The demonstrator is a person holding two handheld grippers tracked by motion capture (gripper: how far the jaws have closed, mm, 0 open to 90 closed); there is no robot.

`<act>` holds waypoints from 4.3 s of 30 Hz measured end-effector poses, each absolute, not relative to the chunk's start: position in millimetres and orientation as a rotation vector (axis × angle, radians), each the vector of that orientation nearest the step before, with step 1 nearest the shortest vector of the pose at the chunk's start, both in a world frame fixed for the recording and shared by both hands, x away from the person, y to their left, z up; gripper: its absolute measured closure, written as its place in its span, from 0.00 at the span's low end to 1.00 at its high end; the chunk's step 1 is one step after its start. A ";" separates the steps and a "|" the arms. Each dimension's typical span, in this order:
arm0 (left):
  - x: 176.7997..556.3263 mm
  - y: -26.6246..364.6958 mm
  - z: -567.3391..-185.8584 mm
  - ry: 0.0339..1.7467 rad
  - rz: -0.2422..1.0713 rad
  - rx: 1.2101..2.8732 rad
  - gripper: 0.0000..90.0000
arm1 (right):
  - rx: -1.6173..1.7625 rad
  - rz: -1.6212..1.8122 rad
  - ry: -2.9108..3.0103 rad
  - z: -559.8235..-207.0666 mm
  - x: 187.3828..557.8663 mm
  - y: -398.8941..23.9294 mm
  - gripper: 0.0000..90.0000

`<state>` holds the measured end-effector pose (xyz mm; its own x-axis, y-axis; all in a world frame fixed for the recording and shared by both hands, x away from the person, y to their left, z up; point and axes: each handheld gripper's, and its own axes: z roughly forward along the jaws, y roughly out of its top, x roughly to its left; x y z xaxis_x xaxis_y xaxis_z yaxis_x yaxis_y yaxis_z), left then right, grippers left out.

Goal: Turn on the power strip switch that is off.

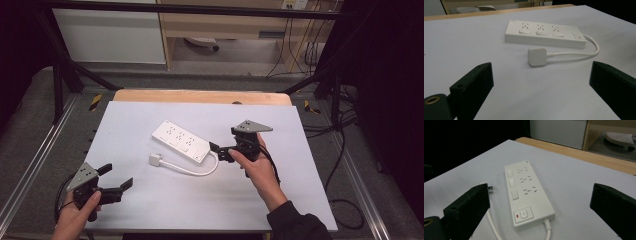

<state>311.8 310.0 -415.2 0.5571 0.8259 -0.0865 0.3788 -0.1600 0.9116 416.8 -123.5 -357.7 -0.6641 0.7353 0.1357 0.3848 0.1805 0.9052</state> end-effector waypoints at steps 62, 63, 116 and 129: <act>312.5 309.0 -416.1 1.000 0.540 1.781 0.06 | 0.998 1.465 2.222 -353.7 443.5 -45.7 0.15; 312.6 309.0 -416.1 0.999 0.539 1.781 0.06 | 0.998 1.465 2.222 -353.7 443.5 -45.7 0.15; 312.7 308.0 -416.1 0.985 0.539 1.792 0.06 | 0.883 1.426 2.289 -375.1 450.6 -9.4 0.83; 312.7 308.2 -416.2 0.984 0.538 1.792 0.06 | 0.881 1.425 2.299 -383.6 452.4 -4.6 0.89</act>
